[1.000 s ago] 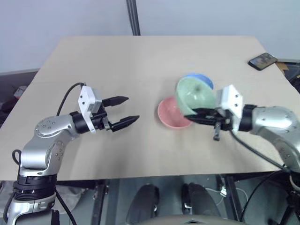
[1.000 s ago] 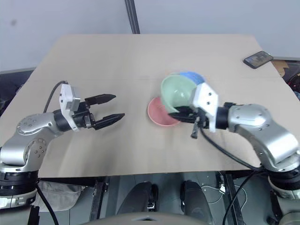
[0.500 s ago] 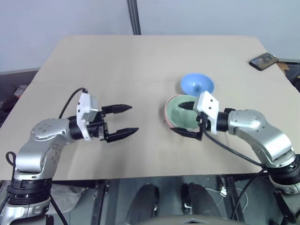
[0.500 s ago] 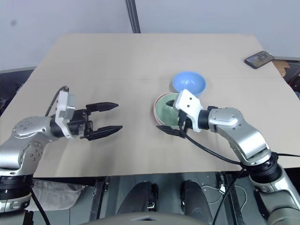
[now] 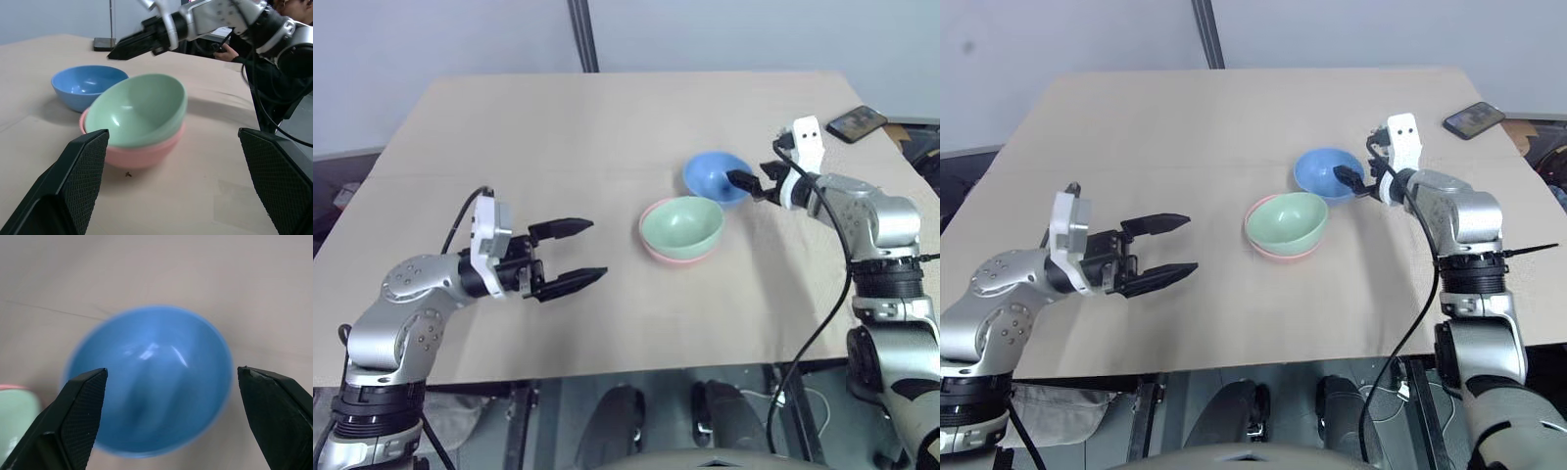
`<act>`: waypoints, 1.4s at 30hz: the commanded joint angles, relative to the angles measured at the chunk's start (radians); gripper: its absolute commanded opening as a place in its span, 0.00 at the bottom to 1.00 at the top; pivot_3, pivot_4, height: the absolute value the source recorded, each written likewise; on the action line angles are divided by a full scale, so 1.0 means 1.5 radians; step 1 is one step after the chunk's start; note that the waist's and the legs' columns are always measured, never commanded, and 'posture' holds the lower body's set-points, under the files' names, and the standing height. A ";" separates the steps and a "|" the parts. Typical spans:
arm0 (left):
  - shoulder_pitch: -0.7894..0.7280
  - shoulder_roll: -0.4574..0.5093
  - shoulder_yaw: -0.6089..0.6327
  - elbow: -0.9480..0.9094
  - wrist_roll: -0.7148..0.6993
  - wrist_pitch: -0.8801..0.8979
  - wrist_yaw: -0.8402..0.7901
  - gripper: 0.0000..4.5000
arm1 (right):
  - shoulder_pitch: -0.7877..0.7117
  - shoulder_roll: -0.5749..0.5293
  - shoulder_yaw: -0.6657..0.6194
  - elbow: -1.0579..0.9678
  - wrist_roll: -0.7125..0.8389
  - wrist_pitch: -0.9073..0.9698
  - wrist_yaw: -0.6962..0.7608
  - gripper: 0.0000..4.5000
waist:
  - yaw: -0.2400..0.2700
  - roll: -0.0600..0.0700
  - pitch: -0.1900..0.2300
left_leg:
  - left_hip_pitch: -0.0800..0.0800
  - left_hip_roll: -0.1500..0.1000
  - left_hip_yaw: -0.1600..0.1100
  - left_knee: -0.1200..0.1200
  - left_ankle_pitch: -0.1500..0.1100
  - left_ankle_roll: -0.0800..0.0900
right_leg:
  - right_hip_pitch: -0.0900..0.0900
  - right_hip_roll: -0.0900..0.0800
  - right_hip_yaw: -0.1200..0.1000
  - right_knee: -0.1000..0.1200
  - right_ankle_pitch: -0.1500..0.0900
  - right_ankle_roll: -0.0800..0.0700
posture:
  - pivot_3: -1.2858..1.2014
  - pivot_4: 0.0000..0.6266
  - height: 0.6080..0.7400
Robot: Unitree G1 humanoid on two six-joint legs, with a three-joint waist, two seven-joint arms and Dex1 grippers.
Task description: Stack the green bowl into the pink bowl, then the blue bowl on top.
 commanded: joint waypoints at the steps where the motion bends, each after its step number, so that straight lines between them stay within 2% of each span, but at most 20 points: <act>1: 0.020 0.008 0.033 -0.040 -0.011 -0.002 0.015 1.00 | -0.042 0.012 -0.033 0.059 0.001 -0.013 -0.010 0.99 | -0.001 0.000 0.000 | 0.000 0.000 0.000 -0.001 0.000 0.000 | 0.000 0.000 0.000 -0.001 0.000 0.000 | 0.52 0.24 1.00; 7: 0.045 0.011 0.049 -0.061 -0.014 0.001 0.032 1.00 | -0.068 0.010 -0.012 0.140 -0.034 -0.045 0.005 0.99 | -0.003 0.000 0.000 | 0.000 0.000 0.000 -0.005 0.000 0.000 | -0.001 0.000 0.000 -0.002 0.000 0.000 | 0.52 0.24 1.00; 8: 0.047 0.011 0.051 -0.062 -0.014 0.001 0.034 1.00 | -0.071 0.010 -0.010 0.151 -0.039 -0.051 0.007 0.87 | -0.004 0.000 0.000 | 0.000 0.000 0.001 -0.005 0.000 0.000 | -0.001 0.000 0.000 -0.003 0.000 0.000 | 0.52 0.24 1.00; 10: 0.052 0.010 0.053 -0.069 -0.016 0.003 0.039 1.00 | -0.077 0.007 -0.007 0.172 -0.051 -0.068 0.012 0.72 | -0.004 0.000 0.000 | 0.000 0.000 0.001 -0.005 0.000 0.000 | -0.001 0.000 0.001 -0.003 0.000 0.000 | 0.52 0.24 1.00; 11: 0.054 0.009 0.054 -0.071 -0.017 0.003 0.041 1.00 | -0.079 0.006 -0.005 0.178 -0.056 -0.075 0.014 0.58 | -0.004 0.000 0.000 | 0.000 0.000 0.001 -0.005 0.000 0.000 | -0.001 0.000 0.001 -0.003 0.000 0.000 | 0.52 0.24 1.00; 16: 0.057 0.008 0.052 -0.077 -0.019 0.004 0.050 1.00 | -0.086 -0.004 -0.003 0.187 -0.075 -0.095 0.031 0.03 | -0.004 0.000 0.000 | 0.000 0.000 0.001 -0.005 0.000 0.000 | -0.001 0.000 0.001 -0.003 0.000 0.000 | 0.52 0.24 1.00; 17: 0.056 0.008 0.051 -0.076 -0.020 0.004 0.052 1.00 | -0.088 -0.006 -0.003 0.186 -0.078 -0.098 0.033 0.00 | -0.004 0.000 0.000 | 0.000 0.000 0.001 -0.005 0.000 0.000 | -0.001 0.000 0.001 -0.003 0.000 0.000 | 0.52 0.24 1.00; 21: 0.048 0.005 0.043 -0.076 -0.021 0.006 0.061 1.00 | -0.103 -0.023 -0.016 0.151 -0.070 -0.107 0.054 0.00 | -0.003 0.000 0.000 | 0.001 0.000 0.001 -0.005 0.000 0.000 | -0.001 0.000 0.001 -0.002 0.000 0.000 | 0.52 0.24 1.00; 23: 0.046 0.002 0.041 -0.077 -0.023 0.007 0.064 1.00 | -0.117 -0.032 -0.033 0.102 -0.035 -0.069 0.079 0.00 | -0.004 0.000 0.000 | 0.001 0.000 0.001 -0.005 0.000 0.000 | -0.001 0.000 0.001 -0.002 0.000 0.000 | 0.52 0.24 1.00; 27: 0.047 -0.002 0.037 -0.074 -0.022 0.005 0.065 1.00 | -0.133 -0.064 -0.028 -0.062 0.046 0.068 0.134 0.00 | -0.004 0.002 0.001 | -0.001 0.000 0.001 -0.005 0.000 0.000 | -0.002 0.000 0.001 -0.002 0.000 0.000 | 0.52 0.24 1.00; 34: 0.035 -0.006 0.023 -0.060 -0.015 -0.001 0.062 1.00 | -0.096 -0.075 0.044 -0.305 0.103 0.230 0.116 0.00 | -0.002 0.001 0.001 | 0.000 0.000 0.001 -0.005 0.000 0.000 | -0.002 0.000 0.001 -0.003 0.000 0.000 | 0.52 0.24 1.00; 37: 0.033 -0.007 0.021 -0.057 -0.013 -0.004 0.062 1.00 | -0.037 -0.048 0.081 -0.370 0.095 0.241 0.082 0.00 | -0.002 0.001 0.000 | 0.000 0.000 0.001 -0.005 0.000 0.000 | -0.002 0.000 0.001 -0.003 0.000 0.000 | 0.52 0.24 1.00; 42: 0.037 -0.013 0.023 -0.065 -0.006 -0.012 0.069 1.00 | 0.036 -0.063 0.150 -0.347 0.010 0.149 0.050 0.00 | -0.002 0.001 0.000 | 0.000 0.000 0.001 -0.005 0.000 0.000 | -0.002 0.000 0.001 -0.003 0.000 0.001 | 0.52 0.24 1.00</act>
